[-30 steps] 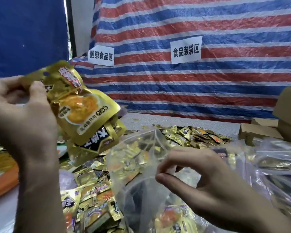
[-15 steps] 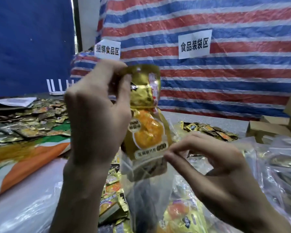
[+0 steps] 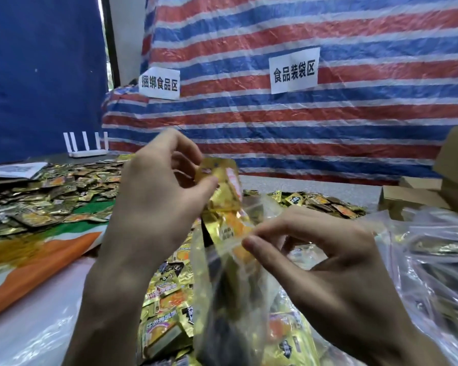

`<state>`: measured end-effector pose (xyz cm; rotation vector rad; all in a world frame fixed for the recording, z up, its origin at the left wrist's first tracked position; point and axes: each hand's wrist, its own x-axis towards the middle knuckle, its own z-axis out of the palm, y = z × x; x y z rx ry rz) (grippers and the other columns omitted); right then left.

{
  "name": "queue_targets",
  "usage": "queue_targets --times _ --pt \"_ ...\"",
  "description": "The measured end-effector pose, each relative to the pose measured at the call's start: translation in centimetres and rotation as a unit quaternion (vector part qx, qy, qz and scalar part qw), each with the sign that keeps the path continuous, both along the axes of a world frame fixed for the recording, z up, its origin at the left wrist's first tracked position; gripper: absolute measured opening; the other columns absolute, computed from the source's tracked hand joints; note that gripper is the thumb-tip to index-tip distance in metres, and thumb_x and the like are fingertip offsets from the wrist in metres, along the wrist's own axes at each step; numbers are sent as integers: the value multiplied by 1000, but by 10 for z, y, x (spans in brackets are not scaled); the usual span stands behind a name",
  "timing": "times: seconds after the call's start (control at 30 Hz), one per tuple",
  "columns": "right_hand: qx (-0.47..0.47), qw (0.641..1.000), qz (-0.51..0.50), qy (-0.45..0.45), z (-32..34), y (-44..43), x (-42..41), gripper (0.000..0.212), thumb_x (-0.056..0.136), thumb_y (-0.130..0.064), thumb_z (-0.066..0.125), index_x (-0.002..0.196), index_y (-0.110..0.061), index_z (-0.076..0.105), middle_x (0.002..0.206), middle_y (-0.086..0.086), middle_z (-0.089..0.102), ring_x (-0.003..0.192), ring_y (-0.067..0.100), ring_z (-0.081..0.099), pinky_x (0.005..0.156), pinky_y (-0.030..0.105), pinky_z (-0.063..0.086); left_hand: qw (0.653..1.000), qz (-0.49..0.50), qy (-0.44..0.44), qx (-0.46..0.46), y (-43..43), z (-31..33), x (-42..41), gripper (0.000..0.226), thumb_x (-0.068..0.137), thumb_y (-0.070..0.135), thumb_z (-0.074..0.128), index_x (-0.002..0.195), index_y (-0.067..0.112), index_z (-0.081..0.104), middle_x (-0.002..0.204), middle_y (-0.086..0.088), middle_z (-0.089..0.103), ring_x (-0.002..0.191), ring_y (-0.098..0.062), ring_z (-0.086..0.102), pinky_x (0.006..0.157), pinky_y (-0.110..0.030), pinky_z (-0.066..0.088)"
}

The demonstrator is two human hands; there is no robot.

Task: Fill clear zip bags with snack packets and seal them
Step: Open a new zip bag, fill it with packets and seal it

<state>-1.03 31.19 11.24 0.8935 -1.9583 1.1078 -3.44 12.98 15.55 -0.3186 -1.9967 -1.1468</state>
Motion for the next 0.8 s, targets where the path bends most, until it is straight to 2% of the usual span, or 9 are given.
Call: queue_targets --times 0.07,0.17,0.27,0.33,0.43,0.5,0.6,0.73,0.8 --pt "18 1000 9 5 2 2 2 9 84 -25 74 75 -24 75 68 -10 65 66 11 62 56 23 46 994 101 35 7 3 -2 1 32 78 17 83 82 26 52 74 9 62 66 -9 65 60 -37 58" --pt "16 1000 6 10 0 1 0 10 85 -25 74 75 -23 76 67 -11 64 63 10 61 56 21 46 993 113 20 -1 9 -5 3 34 80 19 80 80 27 47 70 9 58 62 -3 59 47 -19 47" --pt "3 1000 -13 15 -3 0 -3 10 85 -25 74 76 -21 76 64 -14 63 60 9 60 55 20 45 996 4 -66 -64 12 -7 3 27 77 24 79 78 25 52 66 4 60 59 -7 58 47 -24 47" --pt "-7 999 -29 22 -4 -1 -5 9 85 -24 74 76 -22 76 64 -15 62 58 6 59 54 16 44 972 -104 -164 -134 8 -5 2 20 80 41 70 81 24 59 68 1 67 54 -7 57 49 -25 44" --pt "-15 997 -64 28 -5 -1 -5 9 84 -23 74 76 -23 76 62 -16 62 56 4 57 53 13 40 913 -186 -251 -262 -12 -3 2 63 81 78 34 85 25 68 78 12 72 65 -2 63 59 -21 44" --pt "-26 996 -84 29 -6 0 -4 10 85 -26 73 76 -23 76 61 -18 60 55 4 57 52 13 39 896 -196 -252 -309 -27 -2 3 66 74 88 33 90 36 70 92 22 71 86 1 66 76 -25 51" --pt "-18 996 -82 14 -3 1 -2 14 83 -30 74 71 -24 74 58 -18 58 52 8 56 49 16 39 898 -221 -207 -320 -43 -1 4 43 72 77 53 90 42 72 104 24 69 106 3 62 97 -33 50" --pt "108 993 -42 -33 8 19 3 29 78 -51 75 65 -27 64 61 -7 61 50 13 47 46 24 36 906 -291 -157 -266 -54 -3 2 20 82 53 66 87 36 76 122 18 61 120 -2 57 95 -18 51" --pt "191 980 -37 -51 13 28 5 28 77 -57 71 71 -32 61 75 -9 64 68 11 56 57 21 40 903 -309 -155 -258 -54 -4 0 13 88 45 69 87 35 76 123 19 57 124 -2 53 95 -16 49"
